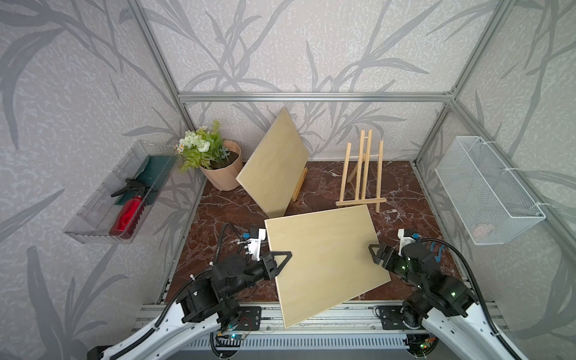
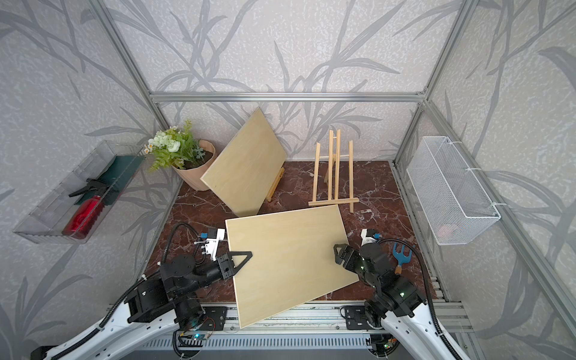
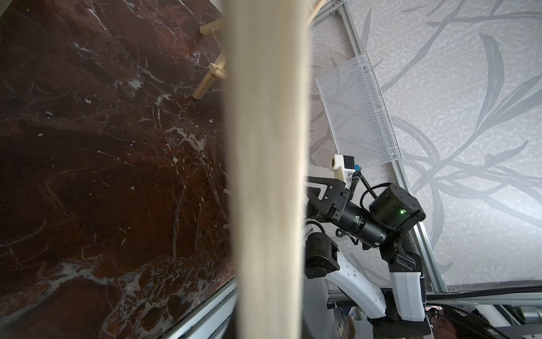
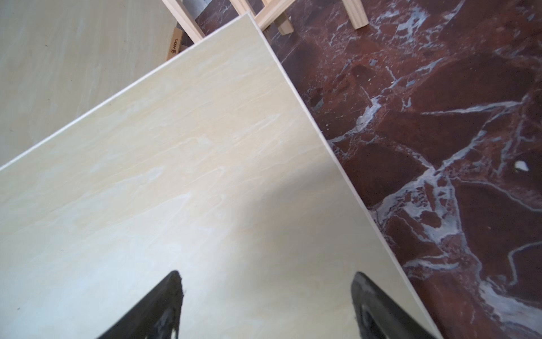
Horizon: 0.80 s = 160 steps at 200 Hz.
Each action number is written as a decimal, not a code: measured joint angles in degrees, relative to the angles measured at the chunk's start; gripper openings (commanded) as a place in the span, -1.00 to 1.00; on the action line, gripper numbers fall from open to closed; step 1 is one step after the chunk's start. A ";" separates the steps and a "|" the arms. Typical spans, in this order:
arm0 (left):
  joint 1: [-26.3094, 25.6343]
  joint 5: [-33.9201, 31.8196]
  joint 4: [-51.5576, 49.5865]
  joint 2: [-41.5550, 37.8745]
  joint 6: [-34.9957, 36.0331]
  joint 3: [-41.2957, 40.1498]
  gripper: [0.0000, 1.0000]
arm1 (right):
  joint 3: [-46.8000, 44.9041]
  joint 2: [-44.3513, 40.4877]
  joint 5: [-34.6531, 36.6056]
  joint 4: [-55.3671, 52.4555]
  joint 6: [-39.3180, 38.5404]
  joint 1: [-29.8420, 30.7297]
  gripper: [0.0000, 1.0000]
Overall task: Disassemble the easel
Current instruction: Place the drawing board at the center of the board.
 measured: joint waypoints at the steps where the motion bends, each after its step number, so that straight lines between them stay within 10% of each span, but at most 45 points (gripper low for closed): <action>1: 0.00 0.04 -0.09 0.02 0.07 0.09 -1.00 | -0.02 0.07 -0.02 0.09 0.00 0.00 0.78; 160: 0.00 6.25 9.90 21.29 -5.18 4.55 -1.00 | 3.13 10.82 -4.98 5.97 -6.75 -13.55 0.78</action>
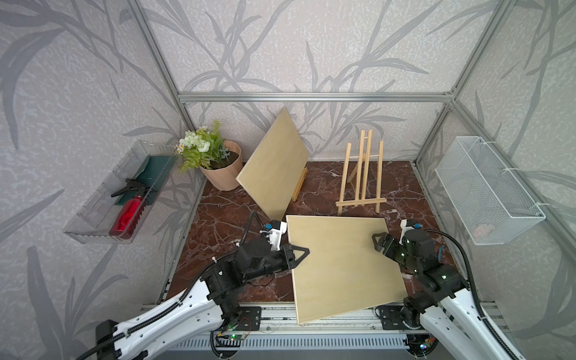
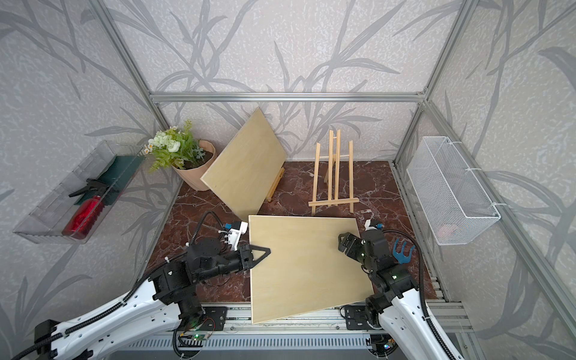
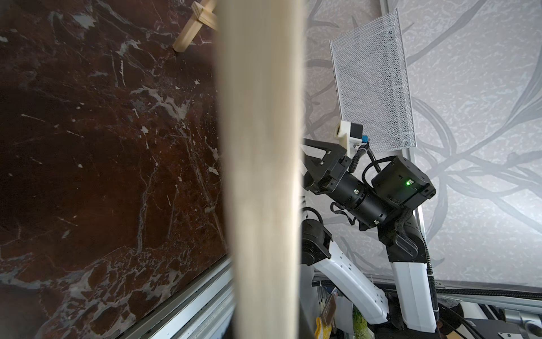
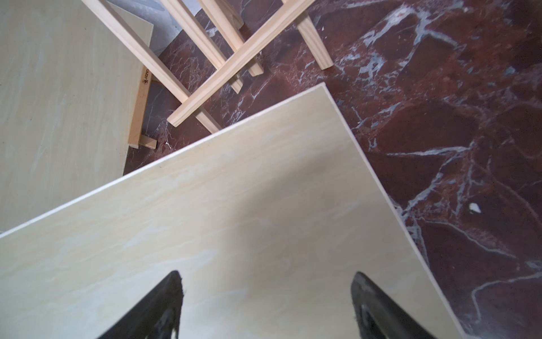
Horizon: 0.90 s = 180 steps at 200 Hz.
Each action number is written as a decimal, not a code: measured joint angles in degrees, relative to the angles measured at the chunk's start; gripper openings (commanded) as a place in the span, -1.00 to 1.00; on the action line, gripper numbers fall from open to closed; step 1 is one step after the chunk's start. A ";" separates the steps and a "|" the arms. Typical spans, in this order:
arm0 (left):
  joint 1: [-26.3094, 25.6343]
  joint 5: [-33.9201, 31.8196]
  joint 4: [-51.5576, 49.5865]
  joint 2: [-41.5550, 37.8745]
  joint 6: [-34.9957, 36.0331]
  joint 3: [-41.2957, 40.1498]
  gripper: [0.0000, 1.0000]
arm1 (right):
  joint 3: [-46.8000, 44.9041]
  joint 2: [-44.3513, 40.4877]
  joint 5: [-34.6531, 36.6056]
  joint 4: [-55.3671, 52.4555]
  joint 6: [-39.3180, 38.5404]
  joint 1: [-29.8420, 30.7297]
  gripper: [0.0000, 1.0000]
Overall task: Disassemble the easel
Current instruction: Place the drawing board at the center of the board.
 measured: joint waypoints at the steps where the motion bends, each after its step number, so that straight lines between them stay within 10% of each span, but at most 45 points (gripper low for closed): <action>1: 0.00 0.04 0.11 0.15 -0.07 0.00 -1.00 | 0.02 0.09 -0.13 0.09 -0.07 -0.17 0.78; 180: 11.04 13.73 7.37 18.69 -1.77 4.26 -1.00 | -3.08 7.91 -6.84 13.46 -2.84 -6.01 0.77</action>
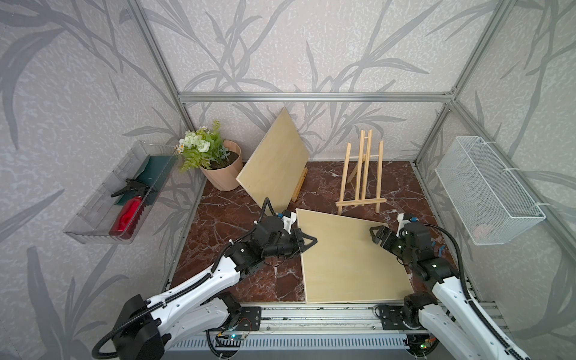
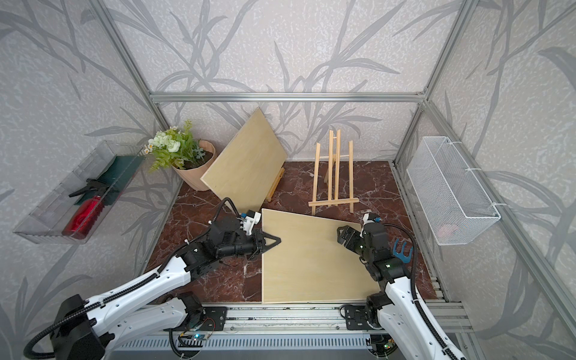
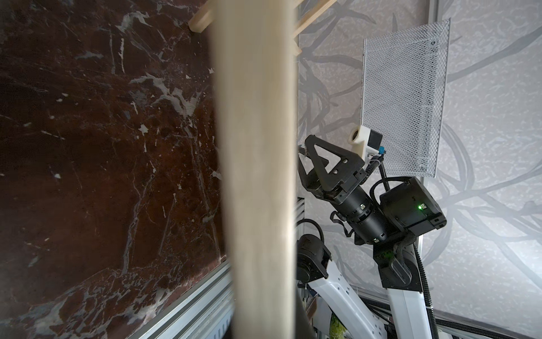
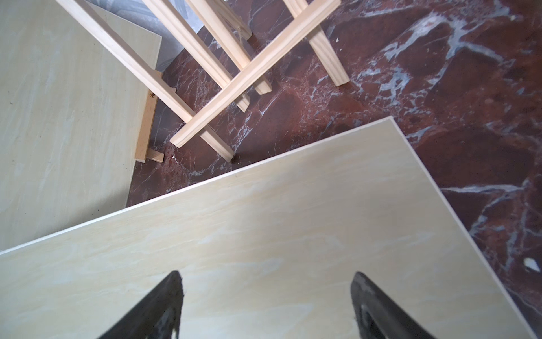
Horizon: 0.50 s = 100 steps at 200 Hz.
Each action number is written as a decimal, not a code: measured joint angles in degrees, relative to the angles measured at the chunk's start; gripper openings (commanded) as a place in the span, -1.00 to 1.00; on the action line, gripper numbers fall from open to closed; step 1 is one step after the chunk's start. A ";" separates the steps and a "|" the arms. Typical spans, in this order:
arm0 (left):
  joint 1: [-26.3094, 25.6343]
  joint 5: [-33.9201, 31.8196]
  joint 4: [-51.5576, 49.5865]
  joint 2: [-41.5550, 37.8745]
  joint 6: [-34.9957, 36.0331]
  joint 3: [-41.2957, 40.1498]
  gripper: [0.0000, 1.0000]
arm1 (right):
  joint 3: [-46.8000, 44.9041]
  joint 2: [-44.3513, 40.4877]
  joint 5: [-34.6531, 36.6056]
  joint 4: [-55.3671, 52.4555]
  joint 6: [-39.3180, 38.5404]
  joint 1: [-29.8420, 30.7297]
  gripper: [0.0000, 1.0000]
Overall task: Disassemble the easel
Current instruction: Place the drawing board at the center of the board.
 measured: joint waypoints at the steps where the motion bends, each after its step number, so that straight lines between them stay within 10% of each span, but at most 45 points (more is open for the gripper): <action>1: 0.09 0.11 0.09 0.20 0.02 0.00 -1.00 | 0.00 0.04 0.00 0.04 -0.02 0.00 0.77; 100: 1.31 0.96 14.21 5.99 -1.84 -5.44 -1.00 | -5.92 2.10 -1.44 9.53 -1.36 -0.26 0.73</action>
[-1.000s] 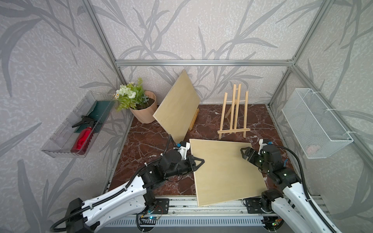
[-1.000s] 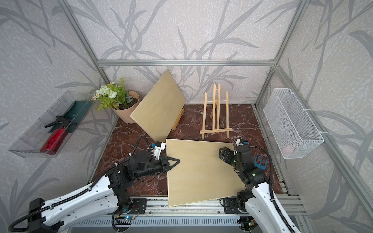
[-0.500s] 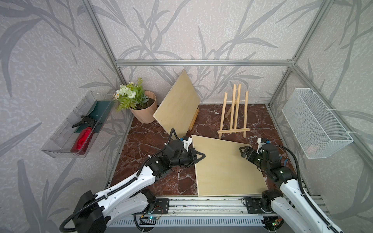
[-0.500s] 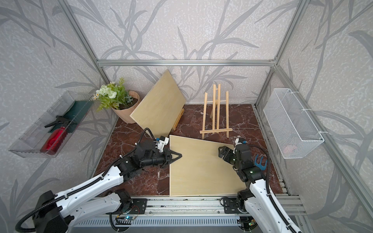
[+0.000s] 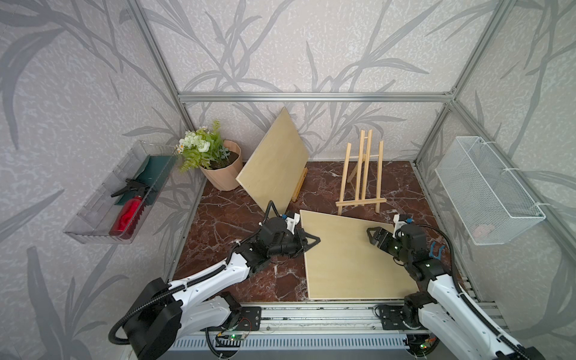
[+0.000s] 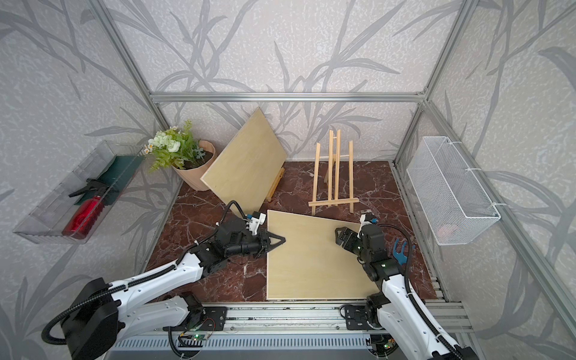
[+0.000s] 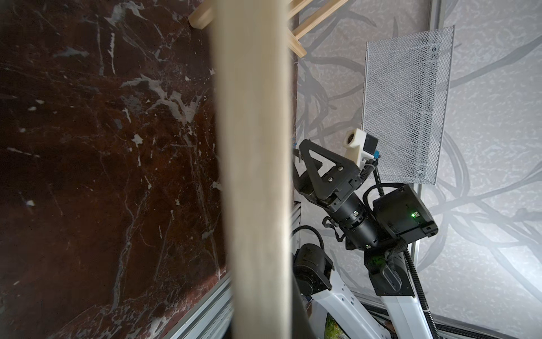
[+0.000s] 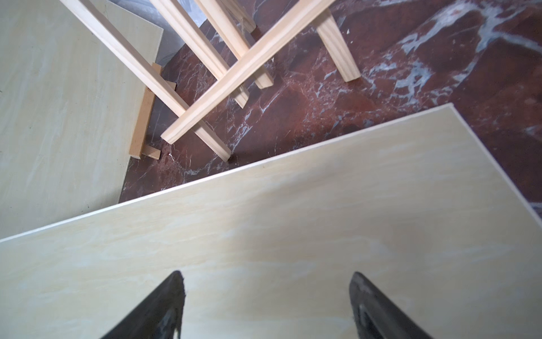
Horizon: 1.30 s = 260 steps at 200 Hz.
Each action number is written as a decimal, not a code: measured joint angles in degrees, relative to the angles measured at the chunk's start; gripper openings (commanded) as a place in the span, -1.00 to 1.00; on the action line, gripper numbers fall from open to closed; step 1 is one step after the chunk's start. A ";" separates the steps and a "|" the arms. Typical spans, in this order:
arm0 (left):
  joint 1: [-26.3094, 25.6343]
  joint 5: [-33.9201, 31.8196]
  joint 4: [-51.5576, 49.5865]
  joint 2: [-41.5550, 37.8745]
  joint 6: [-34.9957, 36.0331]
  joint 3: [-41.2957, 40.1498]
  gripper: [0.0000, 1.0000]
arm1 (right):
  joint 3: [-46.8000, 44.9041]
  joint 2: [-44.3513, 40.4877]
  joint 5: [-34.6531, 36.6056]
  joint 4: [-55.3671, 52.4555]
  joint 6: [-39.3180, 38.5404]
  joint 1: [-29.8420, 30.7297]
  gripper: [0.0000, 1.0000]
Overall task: Disassemble the easel
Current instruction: Place the drawing board at the center of the board.
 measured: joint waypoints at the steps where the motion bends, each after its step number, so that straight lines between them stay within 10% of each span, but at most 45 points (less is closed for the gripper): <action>1: 0.00 -0.04 0.02 0.00 0.00 -0.02 -1.00 | -0.04 -0.02 0.00 0.07 0.00 0.00 0.74; 260: 7.91 7.98 17.70 17.73 3.41 -0.76 -1.00 | -2.64 -2.38 0.09 2.82 -0.90 -0.07 0.72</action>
